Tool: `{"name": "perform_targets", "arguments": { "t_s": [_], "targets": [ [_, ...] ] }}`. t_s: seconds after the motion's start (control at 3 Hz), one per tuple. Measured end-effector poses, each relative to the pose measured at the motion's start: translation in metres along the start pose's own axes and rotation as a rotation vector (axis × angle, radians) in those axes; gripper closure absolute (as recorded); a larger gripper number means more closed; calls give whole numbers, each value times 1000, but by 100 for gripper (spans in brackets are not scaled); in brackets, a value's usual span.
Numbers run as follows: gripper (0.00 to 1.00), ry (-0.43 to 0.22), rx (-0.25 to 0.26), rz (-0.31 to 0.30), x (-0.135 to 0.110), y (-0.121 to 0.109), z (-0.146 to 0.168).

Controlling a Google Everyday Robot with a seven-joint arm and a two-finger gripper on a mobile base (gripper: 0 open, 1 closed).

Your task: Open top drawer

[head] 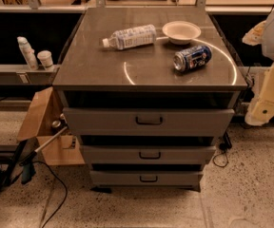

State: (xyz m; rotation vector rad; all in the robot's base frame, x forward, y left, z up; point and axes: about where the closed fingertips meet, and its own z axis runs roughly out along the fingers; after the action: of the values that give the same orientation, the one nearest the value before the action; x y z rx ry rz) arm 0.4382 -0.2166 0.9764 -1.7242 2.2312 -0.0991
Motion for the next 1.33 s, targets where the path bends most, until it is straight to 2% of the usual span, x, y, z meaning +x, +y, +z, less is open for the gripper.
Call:
{"name": "perform_targets", "arguments": {
  "t_s": [0.33,0.67,1.33],
  "targets": [
    [0,-8,3,-5,-1,0,1],
    [0,-50,14,-28,-7,0,4],
    [0,-97,-11,-67,-23,-3,19]
  ]
}}
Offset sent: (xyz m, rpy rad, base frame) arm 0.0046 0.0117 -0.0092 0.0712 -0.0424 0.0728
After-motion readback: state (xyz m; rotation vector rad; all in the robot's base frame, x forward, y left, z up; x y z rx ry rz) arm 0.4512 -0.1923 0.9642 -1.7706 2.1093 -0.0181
